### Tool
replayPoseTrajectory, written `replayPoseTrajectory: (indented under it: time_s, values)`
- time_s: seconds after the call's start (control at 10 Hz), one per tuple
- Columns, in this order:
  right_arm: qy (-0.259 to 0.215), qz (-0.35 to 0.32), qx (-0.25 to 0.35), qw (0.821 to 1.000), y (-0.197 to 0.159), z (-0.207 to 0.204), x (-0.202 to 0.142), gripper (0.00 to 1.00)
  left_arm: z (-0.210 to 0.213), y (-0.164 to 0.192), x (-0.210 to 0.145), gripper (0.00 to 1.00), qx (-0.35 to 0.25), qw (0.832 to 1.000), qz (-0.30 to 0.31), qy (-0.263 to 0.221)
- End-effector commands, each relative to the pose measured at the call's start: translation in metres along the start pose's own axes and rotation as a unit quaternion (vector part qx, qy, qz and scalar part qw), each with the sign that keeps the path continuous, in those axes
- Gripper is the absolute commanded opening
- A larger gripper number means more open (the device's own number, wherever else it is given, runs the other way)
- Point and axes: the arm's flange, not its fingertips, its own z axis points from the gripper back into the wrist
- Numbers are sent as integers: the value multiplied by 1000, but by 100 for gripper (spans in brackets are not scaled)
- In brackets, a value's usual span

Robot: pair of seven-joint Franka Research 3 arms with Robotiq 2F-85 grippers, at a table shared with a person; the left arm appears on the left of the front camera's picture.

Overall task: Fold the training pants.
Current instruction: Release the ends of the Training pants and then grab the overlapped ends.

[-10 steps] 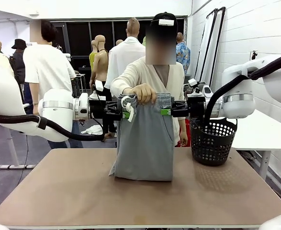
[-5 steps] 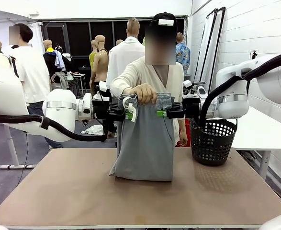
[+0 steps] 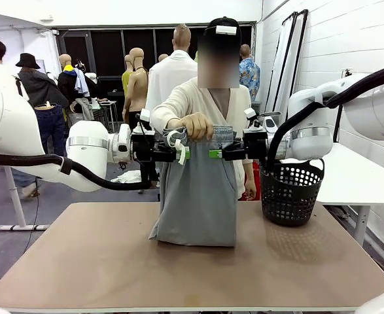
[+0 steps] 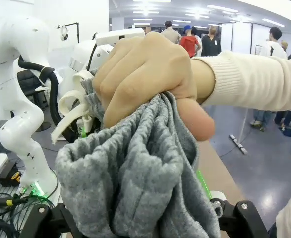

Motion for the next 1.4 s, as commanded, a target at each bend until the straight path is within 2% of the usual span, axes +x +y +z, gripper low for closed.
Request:
replayPoseTrajectory:
  time_s: [0.0, 0.1, 0.4, 0.8, 0.9, 1.1, 1.3]
  values:
    - [9, 11, -3, 1000, -7, -8, 0, 93, 9, 2, 5, 100, -6, 1000, 19, 2]
    - [9, 10, -5, 1000, -6, -8, 1, 93, 10, -1, 5, 100, -10, 1000, 27, -8]
    - [9, 11, -5, 1000, -11, -11, 1, 93, 0, 2, 1, 100, -20, 999, 34, 4]
    - [10, 11, -8, 1000, -17, -15, 6, 93, -19, 13, -1, 100, 10, 999, 27, 33]
    - [12, 8, -9, 1000, -20, -16, 5, 93, -21, 16, 0, 92, 29, 999, 11, 21]
    - [14, -8, -14, 1000, -24, -14, 5, 53, -17, 20, 3, 52, 69, 997, 4, 22]
    - [14, -15, -16, 1000, -25, -11, 6, 13, -9, 19, 3, 14, 55, 998, 18, -15]
